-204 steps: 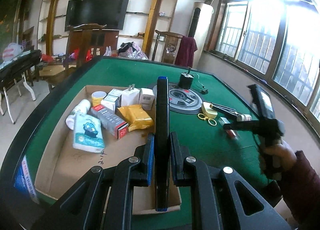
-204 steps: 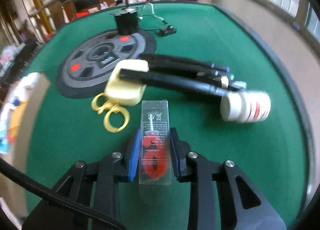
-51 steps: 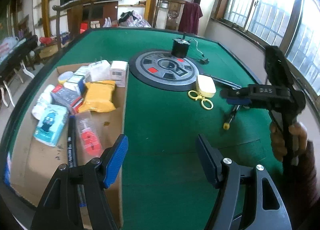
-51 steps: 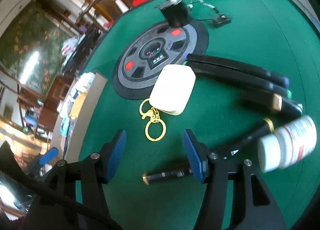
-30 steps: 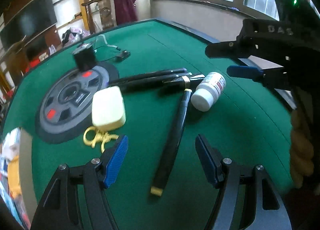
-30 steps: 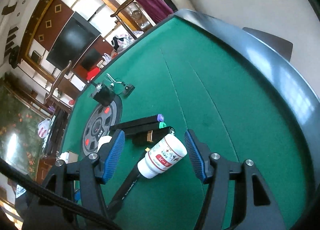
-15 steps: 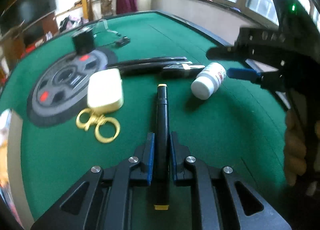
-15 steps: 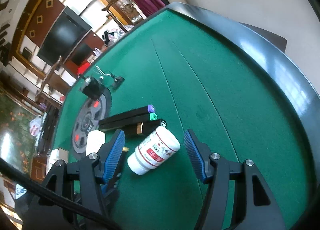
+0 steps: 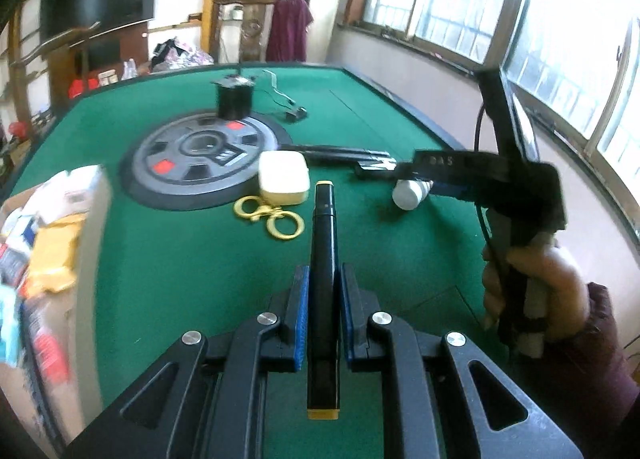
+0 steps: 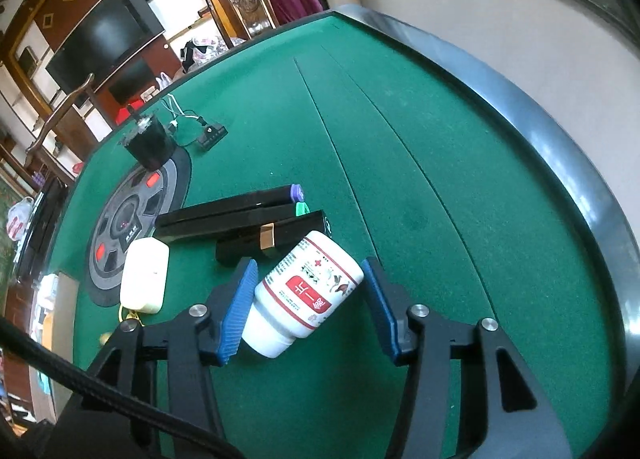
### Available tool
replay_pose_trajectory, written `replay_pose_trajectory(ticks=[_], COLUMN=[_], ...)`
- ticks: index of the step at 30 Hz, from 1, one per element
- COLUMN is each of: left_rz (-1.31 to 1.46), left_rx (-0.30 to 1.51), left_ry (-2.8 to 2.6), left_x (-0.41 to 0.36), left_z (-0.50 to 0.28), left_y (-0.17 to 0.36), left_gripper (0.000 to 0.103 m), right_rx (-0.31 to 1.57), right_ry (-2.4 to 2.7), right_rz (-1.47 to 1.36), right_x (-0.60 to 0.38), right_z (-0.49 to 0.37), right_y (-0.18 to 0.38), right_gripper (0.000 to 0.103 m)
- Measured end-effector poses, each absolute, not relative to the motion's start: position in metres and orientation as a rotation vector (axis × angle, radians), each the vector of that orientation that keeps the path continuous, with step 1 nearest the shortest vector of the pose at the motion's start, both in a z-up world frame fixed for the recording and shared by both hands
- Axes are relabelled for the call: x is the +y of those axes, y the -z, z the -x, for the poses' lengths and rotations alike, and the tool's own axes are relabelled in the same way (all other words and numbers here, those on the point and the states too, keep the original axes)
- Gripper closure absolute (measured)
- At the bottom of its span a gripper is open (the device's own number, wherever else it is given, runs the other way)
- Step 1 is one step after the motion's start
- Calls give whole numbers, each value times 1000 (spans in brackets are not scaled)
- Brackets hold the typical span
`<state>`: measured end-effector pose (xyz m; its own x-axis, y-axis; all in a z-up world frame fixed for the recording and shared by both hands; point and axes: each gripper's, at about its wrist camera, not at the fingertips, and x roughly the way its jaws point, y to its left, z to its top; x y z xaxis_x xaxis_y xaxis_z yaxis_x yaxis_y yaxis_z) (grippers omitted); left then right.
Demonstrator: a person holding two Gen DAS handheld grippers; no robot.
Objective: Organize objects
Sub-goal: 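Carry the marker and white bottle into the tray and open both tools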
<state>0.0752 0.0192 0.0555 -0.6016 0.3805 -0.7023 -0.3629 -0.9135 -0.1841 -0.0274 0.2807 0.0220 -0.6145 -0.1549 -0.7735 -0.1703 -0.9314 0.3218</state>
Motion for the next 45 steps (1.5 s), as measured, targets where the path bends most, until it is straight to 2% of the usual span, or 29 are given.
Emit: replay_pose_trajectory(ticks=[8,14,17,26,31,38,45], left_rz=[1039,1027,1059,1176,1233,1233,1172], left_rx=[-154,-258,-320,-411,-433,-454,-489], left_ry=[-2631,-2763,-2823,-2879,-2868,-2862,-2867], left_x=[-67,-135,-168,-214,-220,-225,-235], left_z=[-110,-130,-139,-137,-135,-132,-141], left_y=[-79,-77,-68,-29,-14,-8,-15], left_gripper=[91,91,91,91,91,91,90], right_rx=[935,1028,1016,824,634,270,-221], right_ry=[-2772,-2824,-2895,-3123,-3189,-3218,-3192], right_rz=[1451,1518,1561,1783,1921,2008,1898], right_x=[287,262,233,109,42,-31,-74], right_z=[5,-16,-24,-42,-48,-48,-49], right_y=[-17,-24,-37,-69,-67,-59,-51], right_gripper=[51,51,51,51,51,51,51])
